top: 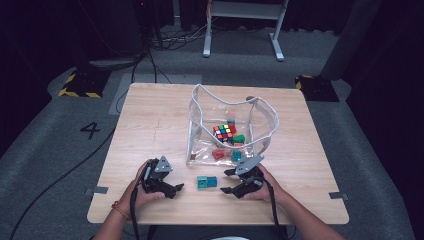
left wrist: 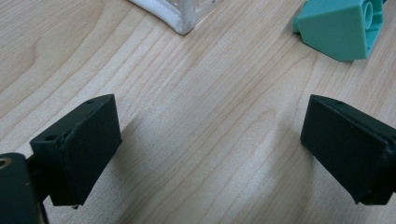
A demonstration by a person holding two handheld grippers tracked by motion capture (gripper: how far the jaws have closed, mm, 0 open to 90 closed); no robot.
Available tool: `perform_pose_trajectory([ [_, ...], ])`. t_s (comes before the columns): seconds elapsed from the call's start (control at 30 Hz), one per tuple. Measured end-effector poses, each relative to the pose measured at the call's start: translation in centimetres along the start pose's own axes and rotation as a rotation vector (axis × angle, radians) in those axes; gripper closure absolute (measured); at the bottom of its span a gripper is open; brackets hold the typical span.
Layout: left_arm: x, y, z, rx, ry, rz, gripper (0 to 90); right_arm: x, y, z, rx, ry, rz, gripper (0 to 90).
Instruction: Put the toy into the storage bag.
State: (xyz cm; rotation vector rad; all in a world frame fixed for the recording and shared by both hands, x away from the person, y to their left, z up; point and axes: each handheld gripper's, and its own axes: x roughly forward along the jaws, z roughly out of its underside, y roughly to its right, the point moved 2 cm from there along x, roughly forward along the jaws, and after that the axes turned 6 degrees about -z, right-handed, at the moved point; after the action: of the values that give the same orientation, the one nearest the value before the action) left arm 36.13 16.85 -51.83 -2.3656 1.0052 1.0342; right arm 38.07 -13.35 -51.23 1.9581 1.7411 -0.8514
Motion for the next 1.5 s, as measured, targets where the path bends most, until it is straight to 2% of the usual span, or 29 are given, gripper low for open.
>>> perform_pose_trajectory([
  [0.03, 0.0, 0.0, 0.0, -0.003, 0.002, 0.0, 5.2, 0.4, 0.1, -0.2, -0.019, 0.018, -0.013, 33.0],
  [0.07, 0.0, 0.0, 0.0, -0.002, 0.0, 0.003, 5.2, 0.8, 0.0, -0.4, -0.004, 0.022, -0.021, 33.0],
  [0.13, 0.0, 0.0, 0.0, -0.005, 0.001, 0.004, 5.1, 1.4, 0.0, -0.7, -0.013, 0.018, -0.012, 32.9],
  [0.17, 0.0, 0.0, 0.0, -0.004, 0.001, 0.003, 5.1, 1.6, 0.1, -0.8, -0.011, 0.031, -0.024, 32.9],
  [0.2, 0.0, 0.0, 0.0, -0.004, 0.001, 0.003, 5.1, 1.7, 0.0, -1.0, 0.012, 0.028, -0.022, 33.0],
  [0.27, 0.0, 0.0, 0.0, -0.005, 0.001, 0.004, 5.1, 2.1, -0.1, -1.2, -0.006, 0.021, -0.012, 33.0],
  [0.3, 0.0, 0.0, 0.0, -0.003, 0.001, 0.001, 5.1, 2.2, -0.2, -1.3, 0.002, 0.013, -0.013, 33.0],
  [0.33, 0.0, 0.0, 0.0, -0.004, 0.001, 0.004, 5.1, 2.2, 0.0, -1.4, -0.024, 0.003, -0.017, 33.0],
  [0.37, 0.0, 0.0, 0.0, -0.004, 0.001, 0.003, 5.1, 2.5, -0.2, -1.6, 0.007, 0.015, -0.024, 33.1],
  [0.43, 0.0, 0.0, 0.0, 0.001, 0.0, -0.008, 5.2, 2.7, -0.2, -1.8, -0.021, 0.0, -0.036, 34.0],
  [0.5, -0.1, 0.0, 0.0, 0.007, 0.005, -0.014, 5.4, 3.0, -0.4, -2.0, -0.021, 0.003, -0.012, 36.1],
  [0.57, -0.1, 0.0, 0.0, 0.006, 0.005, -0.013, 5.5, 3.1, -0.5, -2.1, -0.026, 0.01, -0.024, 42.6],
  [0.7, -0.1, -0.1, 0.0, 0.01, 0.0, -0.005, 5.3, 3.0, -0.4, -2.1, -0.023, 0.005, -0.017, 50.7],
  [0.73, 0.0, -0.1, 0.0, 0.005, -0.002, 0.004, 5.2, 3.0, -0.4, -2.1, -0.021, 0.02, -0.024, 52.6],
  [0.9, -0.1, 0.0, 0.0, 0.003, 0.0, -0.005, 5.3, 2.9, -0.5, -2.0, -0.033, 0.023, -0.023, 58.7],
  [1.0, -0.1, 0.0, 0.0, 0.003, 0.0, -0.005, 5.4, 2.7, -0.5, -1.9, -0.038, 0.018, -0.028, 59.0],
  [1.03, -0.1, 0.0, 0.0, 0.003, 0.0, -0.004, 5.4, 2.6, -0.4, -1.8, -0.053, 0.017, -0.035, 59.0],
  [1.07, -0.1, 0.0, 0.0, 0.003, 0.0, -0.004, 5.3, 2.5, -0.3, -1.8, -0.044, 0.022, -0.033, 59.0],
  [1.1, -0.1, 0.0, 0.0, 0.003, 0.0, -0.004, 5.3, 2.2, -0.2, -1.6, -0.054, 0.002, -0.032, 59.1],
  [1.13, -0.1, 0.0, 0.0, 0.003, 0.0, -0.004, 5.3, 2.1, -0.3, -1.6, -0.025, 0.015, -0.024, 59.1],
  [1.17, -0.1, 0.0, 0.0, 0.003, 0.0, -0.004, 5.3, 1.8, 0.0, -1.5, -0.061, 0.008, -0.026, 59.1],
  [1.2, -0.1, 0.0, 0.0, 0.003, 0.0, -0.004, 5.3, 1.4, -0.1, -1.5, -0.041, 0.018, -0.024, 59.1],
  [1.27, -0.1, 0.0, 0.0, 0.003, 0.0, -0.005, 5.3, 0.6, -0.1, -1.2, -0.039, 0.027, -0.01, 59.1],
  [1.3, -0.1, 0.0, 0.0, 0.003, 0.001, -0.006, 5.4, 0.3, 0.1, -1.0, -0.077, 0.048, -0.015, 59.1],
  [1.4, -0.1, -0.1, 0.0, 0.007, 0.001, -0.009, 5.4, -1.0, 0.2, 0.0, -0.051, 0.032, 0.01, 59.1],
  [1.43, -0.1, -0.1, 0.0, 0.007, 0.001, -0.008, 5.4, -1.5, 0.2, 0.4, -0.03, 0.018, 0.025, 59.1],
  [1.5, -0.1, -0.1, 0.0, 0.006, 0.0, -0.008, 5.3, -2.3, 0.3, 1.0, 0.001, 0.022, 0.044, 59.1],
])
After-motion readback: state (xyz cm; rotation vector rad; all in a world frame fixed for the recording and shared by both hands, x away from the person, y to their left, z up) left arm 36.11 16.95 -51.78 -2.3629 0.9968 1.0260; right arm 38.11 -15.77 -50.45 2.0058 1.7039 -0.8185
